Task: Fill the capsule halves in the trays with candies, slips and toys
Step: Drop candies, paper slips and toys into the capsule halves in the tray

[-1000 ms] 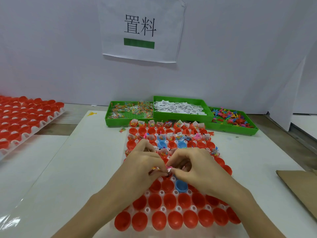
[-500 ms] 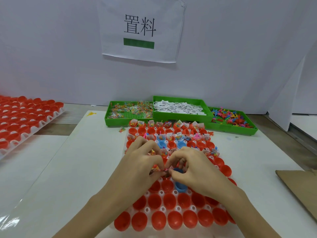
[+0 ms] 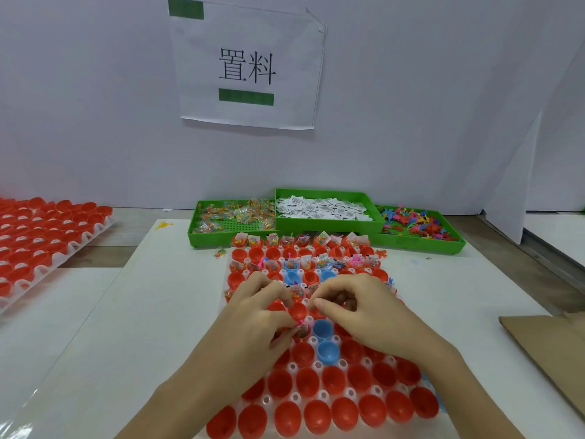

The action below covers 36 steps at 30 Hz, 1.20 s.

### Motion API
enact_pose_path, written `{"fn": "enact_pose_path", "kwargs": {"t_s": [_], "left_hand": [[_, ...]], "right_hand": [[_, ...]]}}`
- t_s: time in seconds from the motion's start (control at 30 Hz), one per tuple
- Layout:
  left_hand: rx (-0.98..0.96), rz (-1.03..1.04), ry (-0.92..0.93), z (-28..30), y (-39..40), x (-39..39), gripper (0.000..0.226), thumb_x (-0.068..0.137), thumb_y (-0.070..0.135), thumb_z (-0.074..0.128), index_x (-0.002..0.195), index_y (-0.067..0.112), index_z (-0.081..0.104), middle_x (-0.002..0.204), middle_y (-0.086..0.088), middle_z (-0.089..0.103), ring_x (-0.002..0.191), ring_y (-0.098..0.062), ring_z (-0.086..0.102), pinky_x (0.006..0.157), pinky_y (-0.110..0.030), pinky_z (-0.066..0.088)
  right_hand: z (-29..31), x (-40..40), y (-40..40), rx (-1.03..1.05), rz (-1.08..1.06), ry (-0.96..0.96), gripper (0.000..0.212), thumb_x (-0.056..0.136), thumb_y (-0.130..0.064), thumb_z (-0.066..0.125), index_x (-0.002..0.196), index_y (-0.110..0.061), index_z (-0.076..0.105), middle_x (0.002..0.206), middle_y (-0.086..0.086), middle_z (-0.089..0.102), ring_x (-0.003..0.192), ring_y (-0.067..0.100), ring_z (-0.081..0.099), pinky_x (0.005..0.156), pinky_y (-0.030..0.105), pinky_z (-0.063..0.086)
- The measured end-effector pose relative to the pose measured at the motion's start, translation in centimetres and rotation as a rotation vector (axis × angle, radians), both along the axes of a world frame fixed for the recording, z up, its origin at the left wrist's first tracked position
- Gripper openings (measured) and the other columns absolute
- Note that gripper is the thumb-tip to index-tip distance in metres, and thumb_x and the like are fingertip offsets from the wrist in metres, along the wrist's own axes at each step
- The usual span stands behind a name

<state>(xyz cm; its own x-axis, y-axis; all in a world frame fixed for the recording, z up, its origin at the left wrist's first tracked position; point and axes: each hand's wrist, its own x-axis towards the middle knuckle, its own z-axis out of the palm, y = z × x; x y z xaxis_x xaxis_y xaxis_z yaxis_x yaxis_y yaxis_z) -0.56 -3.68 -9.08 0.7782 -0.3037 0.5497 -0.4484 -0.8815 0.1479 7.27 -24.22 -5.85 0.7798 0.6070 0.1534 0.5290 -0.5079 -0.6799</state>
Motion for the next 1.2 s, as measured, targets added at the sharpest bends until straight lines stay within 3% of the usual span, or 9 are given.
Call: {"fn": "enact_pose_path", "kwargs": {"t_s": [0.2,0.33,0.43,0.53,0.67,0.8,0.9,0.97,1.2], "left_hand": [[-0.102,-0.065,0.053,0.9,0.8,0.0,0.009,0.079,0.031,0.086,0.088,0.028,0.084,0.096,0.017,0.069,0.093,-0.009,0.056,0.082,-0.017,0.048],[-0.300,-0.029,0.140,2.5,1.4,0.4,0.018,0.086,0.044,0.072,0.091,0.031,0.083,0.094,0.023,0.069,0.095,-0.004,0.061,0.084,-0.019,0.049],[-0.359,0.061,0.120,3.6,2.7,2.9,0.016,0.090,0.041,0.070,0.092,0.029,0.081,0.089,0.025,0.067,0.090,0.000,0.061,0.075,-0.016,0.049],[-0.270,0.234,0.128,4.0,5.6,8.3,0.014,0.097,0.030,0.068,0.102,0.020,0.077,0.093,0.016,0.066,0.084,-0.002,0.061,0.075,-0.020,0.049],[-0.035,0.458,0.272,3.6,10.4,15.2,0.029,0.103,0.022,0.059,0.126,0.007,0.069,0.124,-0.008,0.070,0.108,-0.026,0.065,0.093,-0.036,0.049],[0.190,0.506,0.417,3.0,12.8,18.2,0.037,0.104,0.023,0.059,0.138,0.010,0.062,0.140,-0.011,0.063,0.127,-0.030,0.058,0.107,-0.041,0.046],[0.188,0.526,0.488,2.9,13.0,19.4,0.045,0.102,0.026,0.062,0.144,0.011,0.056,0.147,-0.010,0.058,0.135,-0.030,0.053,0.113,-0.041,0.042],[0.138,0.546,0.498,2.8,12.9,19.8,0.045,0.099,0.024,0.067,0.140,0.008,0.059,0.141,-0.012,0.062,0.129,-0.031,0.057,0.109,-0.040,0.045],[0.017,0.535,0.375,2.5,12.5,19.4,0.009,0.091,0.000,0.073,0.095,0.001,0.081,0.099,-0.014,0.078,0.093,-0.029,0.071,0.088,-0.039,0.058]], "right_hand": [[0.3,0.0,0.0,0.075,-0.015,-0.010,0.016,0.099,-0.022,0.064,0.093,-0.026,0.079,0.077,-0.015,0.073,0.075,0.001,0.068,0.068,0.013,0.049],[0.4,-0.1,0.0,0.132,-0.029,-0.048,0.016,0.099,-0.021,0.064,0.093,-0.028,0.077,0.075,-0.014,0.071,0.072,0.004,0.067,0.066,0.012,0.048],[0.3,0.1,0.0,0.155,-0.059,-0.092,0.017,0.099,-0.021,0.063,0.092,-0.030,0.076,0.076,-0.017,0.070,0.073,0.005,0.067,0.065,0.013,0.048],[0.2,0.3,0.1,0.190,-0.087,-0.136,0.017,0.099,-0.018,0.063,0.092,-0.028,0.076,0.075,-0.019,0.068,0.071,0.003,0.064,0.063,0.009,0.044],[0.0,0.6,-0.2,0.213,-0.113,-0.164,0.017,0.099,-0.015,0.063,0.091,-0.025,0.074,0.067,-0.012,0.067,0.066,0.002,0.063,0.061,0.008,0.043],[-0.3,1.0,-0.5,0.209,-0.129,-0.164,0.017,0.099,-0.015,0.063,0.089,-0.025,0.072,0.066,-0.010,0.066,0.065,0.002,0.062,0.062,0.010,0.044],[-0.6,1.2,-0.5,0.214,-0.132,-0.173,0.017,0.099,-0.017,0.063,0.088,-0.026,0.072,0.067,-0.011,0.066,0.068,0.004,0.063,0.063,0.010,0.045],[-0.6,1.2,-0.5,0.221,-0.128,-0.173,0.017,0.100,-0.018,0.063,0.089,-0.026,0.072,0.067,-0.012,0.066,0.069,0.005,0.063,0.063,0.010,0.045],[-0.7,1.3,-0.4,0.211,-0.130,-0.177,0.016,0.100,-0.018,0.063,0.090,-0.027,0.072,0.068,-0.013,0.066,0.070,0.004,0.064,0.064,0.009,0.045]]}}
